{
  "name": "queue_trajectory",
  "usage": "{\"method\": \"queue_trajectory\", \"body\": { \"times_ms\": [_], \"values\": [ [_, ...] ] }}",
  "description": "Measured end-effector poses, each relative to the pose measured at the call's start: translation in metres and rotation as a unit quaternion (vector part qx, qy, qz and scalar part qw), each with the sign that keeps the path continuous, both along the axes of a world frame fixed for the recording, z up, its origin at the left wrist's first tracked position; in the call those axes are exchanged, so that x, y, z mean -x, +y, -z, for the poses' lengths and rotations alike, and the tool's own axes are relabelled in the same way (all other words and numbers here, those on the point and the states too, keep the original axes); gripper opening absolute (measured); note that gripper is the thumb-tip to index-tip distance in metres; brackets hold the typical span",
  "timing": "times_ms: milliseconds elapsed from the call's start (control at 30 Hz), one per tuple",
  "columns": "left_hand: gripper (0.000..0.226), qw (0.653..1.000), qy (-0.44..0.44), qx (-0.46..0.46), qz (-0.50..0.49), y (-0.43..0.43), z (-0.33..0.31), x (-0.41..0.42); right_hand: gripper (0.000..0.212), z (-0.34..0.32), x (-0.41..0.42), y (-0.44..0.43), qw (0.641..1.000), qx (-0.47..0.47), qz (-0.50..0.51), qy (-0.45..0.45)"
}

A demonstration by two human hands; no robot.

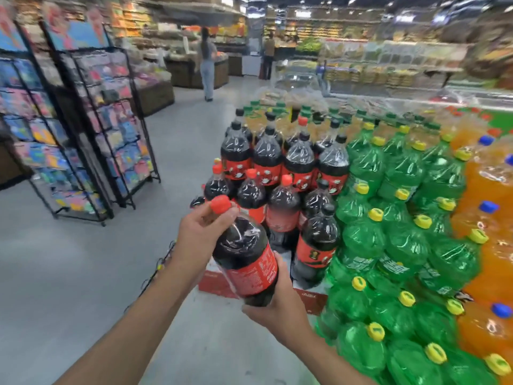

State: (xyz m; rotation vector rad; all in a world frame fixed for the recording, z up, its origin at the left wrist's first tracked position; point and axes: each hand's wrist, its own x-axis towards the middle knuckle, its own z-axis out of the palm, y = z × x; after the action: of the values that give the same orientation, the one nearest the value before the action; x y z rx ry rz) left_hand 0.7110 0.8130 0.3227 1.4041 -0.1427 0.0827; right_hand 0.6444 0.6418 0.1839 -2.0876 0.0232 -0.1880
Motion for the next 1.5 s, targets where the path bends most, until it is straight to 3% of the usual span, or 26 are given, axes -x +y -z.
{"method": "queue_trajectory", "body": {
  "times_ms": [67, 300, 467, 633, 1100, 1367, 1500],
  "values": [
    [0.014, 0.999, -0.016, -0.04, 0.031, -0.013, -0.004, -0.03, 0.119, -0.002, -0.017, 0.0, 0.999, -0.007, 0.052, 0.006],
    [0.019, 0.96, -0.098, -0.201, 0.168, -0.064, 0.012, -0.112, 0.083, 0.016, -0.077, 0.0, 0.973, -0.013, 0.224, 0.056],
    [0.018, 0.942, -0.102, -0.245, 0.207, -0.092, 0.045, -0.139, 0.089, 0.043, -0.105, -0.005, 0.939, -0.027, 0.297, 0.173],
    [0.026, 0.936, -0.097, -0.256, 0.224, -0.108, 0.068, -0.154, 0.071, 0.056, -0.12, -0.017, 0.922, -0.053, 0.311, 0.225],
    [0.024, 0.92, -0.099, -0.291, 0.242, -0.109, 0.076, -0.172, 0.072, 0.068, -0.136, -0.017, 0.917, -0.07, 0.319, 0.23],
    [0.047, 0.903, -0.106, -0.328, 0.255, -0.1, 0.076, -0.164, 0.076, 0.063, -0.132, -0.02, 0.923, -0.068, 0.286, 0.251],
    [0.06, 0.897, -0.113, -0.343, 0.256, -0.097, 0.075, -0.16, 0.068, 0.057, -0.124, -0.026, 0.927, -0.047, 0.272, 0.252]
  ]
}}
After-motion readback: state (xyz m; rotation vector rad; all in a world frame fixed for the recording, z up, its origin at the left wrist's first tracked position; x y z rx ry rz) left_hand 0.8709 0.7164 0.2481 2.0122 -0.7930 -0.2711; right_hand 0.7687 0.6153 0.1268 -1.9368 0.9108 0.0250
